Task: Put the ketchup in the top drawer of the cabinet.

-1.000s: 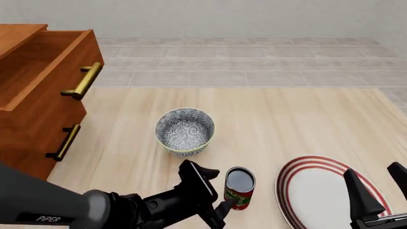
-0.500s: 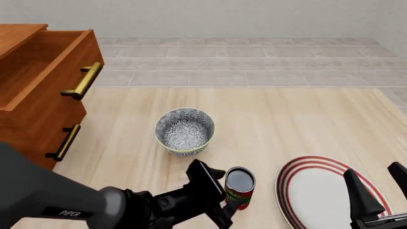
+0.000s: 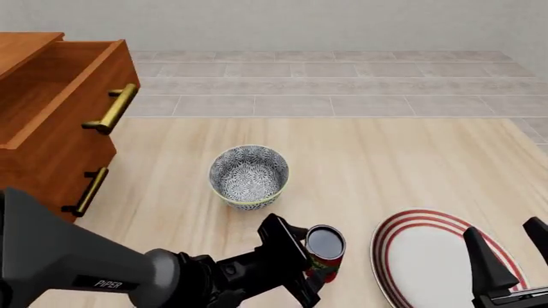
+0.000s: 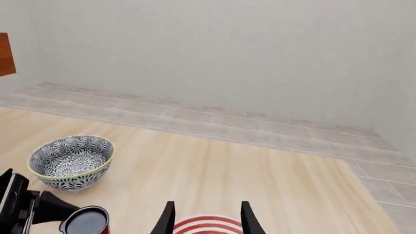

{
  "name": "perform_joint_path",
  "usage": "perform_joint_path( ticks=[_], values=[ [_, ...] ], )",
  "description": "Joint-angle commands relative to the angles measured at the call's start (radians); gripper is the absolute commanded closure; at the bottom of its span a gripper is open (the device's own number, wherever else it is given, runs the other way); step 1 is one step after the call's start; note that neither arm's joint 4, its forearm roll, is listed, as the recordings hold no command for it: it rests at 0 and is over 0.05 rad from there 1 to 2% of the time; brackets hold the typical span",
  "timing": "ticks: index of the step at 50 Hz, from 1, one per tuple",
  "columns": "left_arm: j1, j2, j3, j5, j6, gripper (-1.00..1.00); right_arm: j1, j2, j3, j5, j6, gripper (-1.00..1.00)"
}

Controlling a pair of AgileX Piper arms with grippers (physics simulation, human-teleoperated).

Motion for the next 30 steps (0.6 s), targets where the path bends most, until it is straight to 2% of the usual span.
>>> perform_joint_path(
  ticks=[1,9,14,16,17,22,30],
  values=[
    [0.015,-0.004,0.001,-0.002,0.011,1.00,0.002,0.001,0.000,0.002,-0.001,-1.00],
    [0.037,0.009,0.007,-0.019,0.030,1.00,0.002,0.000,0.000,0.003,-0.002,-1.00],
    [0.036,-0.028,0.016,-0.002,0.021,1.00,0.002,0.000,0.000,0.003,-0.001,-1.00],
    [0.051,-0.043,0.021,0.002,0.040,1.00,-0.001,0.000,0.000,0.002,0.001,-1.00],
    [0.046,-0.055,0.028,0.000,0.061,1.00,-0.001,0.001,0.000,0.001,0.003,-1.00],
    [0.021,-0.165,0.058,0.022,0.047,1.00,0.000,0.000,0.000,0.003,0.002,-1.00],
    [0.092,-0.265,0.085,0.069,0.019,1.00,-0.008,-0.001,0.000,-0.006,0.002,-1.00]
  ],
)
